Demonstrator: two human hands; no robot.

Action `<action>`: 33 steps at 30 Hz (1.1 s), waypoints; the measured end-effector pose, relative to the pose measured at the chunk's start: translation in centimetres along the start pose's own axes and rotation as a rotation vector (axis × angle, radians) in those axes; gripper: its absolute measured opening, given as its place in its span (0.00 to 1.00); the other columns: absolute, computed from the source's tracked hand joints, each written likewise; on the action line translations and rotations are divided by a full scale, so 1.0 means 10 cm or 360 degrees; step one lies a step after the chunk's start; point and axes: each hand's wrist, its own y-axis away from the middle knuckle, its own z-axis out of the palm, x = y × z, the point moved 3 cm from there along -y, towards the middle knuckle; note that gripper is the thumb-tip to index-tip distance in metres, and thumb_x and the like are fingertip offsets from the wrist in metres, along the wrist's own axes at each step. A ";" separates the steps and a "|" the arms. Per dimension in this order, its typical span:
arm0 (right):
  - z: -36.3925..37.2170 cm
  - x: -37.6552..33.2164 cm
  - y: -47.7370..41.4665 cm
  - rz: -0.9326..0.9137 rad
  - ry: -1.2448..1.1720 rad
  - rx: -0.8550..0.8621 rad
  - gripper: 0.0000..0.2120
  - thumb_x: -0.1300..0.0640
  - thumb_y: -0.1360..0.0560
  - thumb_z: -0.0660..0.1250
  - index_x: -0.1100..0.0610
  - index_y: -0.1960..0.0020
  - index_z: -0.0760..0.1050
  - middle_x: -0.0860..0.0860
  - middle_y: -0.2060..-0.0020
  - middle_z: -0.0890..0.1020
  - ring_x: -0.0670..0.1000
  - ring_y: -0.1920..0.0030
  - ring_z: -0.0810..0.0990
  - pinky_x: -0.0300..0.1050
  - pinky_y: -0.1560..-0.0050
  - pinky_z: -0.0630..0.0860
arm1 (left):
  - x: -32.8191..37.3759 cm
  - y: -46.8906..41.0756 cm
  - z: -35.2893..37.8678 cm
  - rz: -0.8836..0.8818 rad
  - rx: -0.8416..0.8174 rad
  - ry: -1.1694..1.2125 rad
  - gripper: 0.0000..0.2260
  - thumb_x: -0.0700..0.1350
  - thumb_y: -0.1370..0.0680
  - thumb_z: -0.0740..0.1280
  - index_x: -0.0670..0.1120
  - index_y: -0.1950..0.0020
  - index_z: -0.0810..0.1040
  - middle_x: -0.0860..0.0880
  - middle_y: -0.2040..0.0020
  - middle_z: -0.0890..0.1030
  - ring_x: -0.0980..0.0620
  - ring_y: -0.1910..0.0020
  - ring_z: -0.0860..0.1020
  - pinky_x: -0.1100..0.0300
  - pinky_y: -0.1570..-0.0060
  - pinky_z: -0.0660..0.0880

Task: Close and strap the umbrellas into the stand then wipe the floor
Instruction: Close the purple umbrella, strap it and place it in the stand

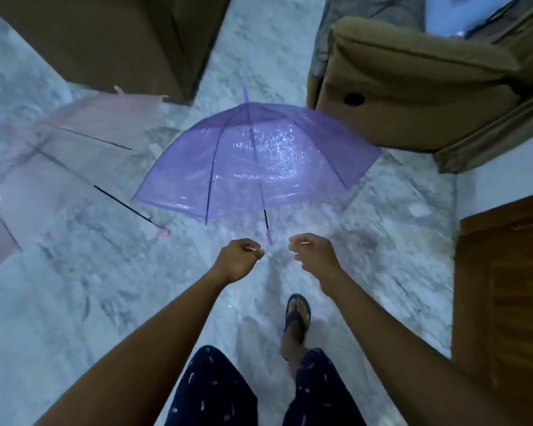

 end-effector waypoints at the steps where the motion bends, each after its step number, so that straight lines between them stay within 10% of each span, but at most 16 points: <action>1: 0.05 0.06 -0.28 0.0028 0.0032 -0.0012 0.09 0.60 0.24 0.70 0.49 0.61 0.82 0.52 0.56 0.84 0.54 0.55 0.81 0.46 0.58 0.74 | -0.10 -0.26 0.04 -0.0043 0.0018 0.0005 0.10 0.48 0.22 0.69 0.47 0.42 0.82 0.48 0.43 0.82 0.48 0.43 0.79 0.62 0.48 0.70; 7: 0.46 0.56 -2.02 0.0031 0.0214 -0.0093 0.10 0.61 0.24 0.68 0.51 0.62 0.82 0.47 0.65 0.82 0.48 0.61 0.78 0.39 0.62 0.71 | -0.70 -1.88 0.42 -0.0047 0.0048 0.0020 0.10 0.48 0.21 0.68 0.47 0.41 0.81 0.46 0.43 0.83 0.46 0.44 0.79 0.61 0.48 0.72; 11: 0.80 0.89 -3.21 -0.0091 0.0372 -0.0193 0.10 0.64 0.22 0.66 0.58 0.44 0.82 0.49 0.60 0.79 0.38 0.73 0.74 0.29 0.72 0.66 | -1.15 -3.06 0.69 0.0047 0.0138 0.0167 0.12 0.46 0.19 0.66 0.44 0.38 0.80 0.44 0.42 0.82 0.52 0.51 0.80 0.63 0.51 0.72; 13: 0.94 0.95 -3.73 -0.0157 0.0385 -0.0219 0.13 0.63 0.21 0.66 0.60 0.37 0.79 0.52 0.49 0.80 0.43 0.59 0.78 0.32 0.62 0.69 | -1.30 -3.55 0.81 0.0114 0.0201 0.0292 0.14 0.44 0.18 0.64 0.43 0.33 0.76 0.43 0.39 0.80 0.58 0.55 0.78 0.66 0.57 0.72; 16: 1.20 0.90 -4.43 -0.0298 0.0366 -0.0275 0.20 0.59 0.18 0.62 0.57 0.26 0.70 0.53 0.30 0.73 0.53 0.31 0.72 0.39 0.39 0.68 | -1.40 -4.23 0.95 0.0234 0.0157 0.0369 0.20 0.45 0.15 0.58 0.46 0.22 0.64 0.45 0.26 0.69 0.52 0.32 0.71 0.65 0.42 0.66; 20: 1.49 0.54 -4.92 -0.0540 0.0355 -0.0365 0.23 0.59 0.17 0.61 0.53 0.23 0.66 0.52 0.28 0.71 0.52 0.32 0.71 0.41 0.37 0.67 | -1.29 -4.74 0.96 0.0395 0.0100 0.0640 0.22 0.46 0.15 0.56 0.51 0.20 0.58 0.52 0.28 0.69 0.53 0.30 0.69 0.63 0.38 0.64; 24: 1.46 0.33 -4.57 -0.0612 0.0327 -0.0425 0.13 0.62 0.19 0.65 0.60 0.36 0.78 0.53 0.48 0.82 0.41 0.55 0.80 0.34 0.51 0.71 | -1.10 -4.35 0.78 0.0423 0.0175 0.0810 0.13 0.44 0.15 0.55 0.45 0.33 0.74 0.43 0.52 0.76 0.47 0.55 0.76 0.69 0.66 0.74; 27: 1.31 0.12 -3.85 -0.0576 0.0287 -0.0558 0.08 0.63 0.19 0.65 0.60 0.41 0.78 0.52 0.52 0.83 0.37 0.59 0.81 0.25 0.63 0.73 | -0.82 -3.61 0.63 0.0378 0.0181 0.0801 0.09 0.45 0.15 0.56 0.44 0.49 0.72 0.46 0.65 0.66 0.51 0.71 0.67 0.60 0.67 0.75; 33: 0.65 -0.59 -2.35 -0.0422 0.0156 -0.0520 0.08 0.66 0.20 0.65 0.64 0.41 0.78 0.57 0.51 0.81 0.36 0.67 0.81 0.25 0.68 0.72 | 0.17 -2.01 0.44 0.0128 0.0084 0.0834 0.10 0.43 0.15 0.54 0.44 0.55 0.68 0.48 0.69 0.60 0.53 0.75 0.58 0.65 0.78 0.62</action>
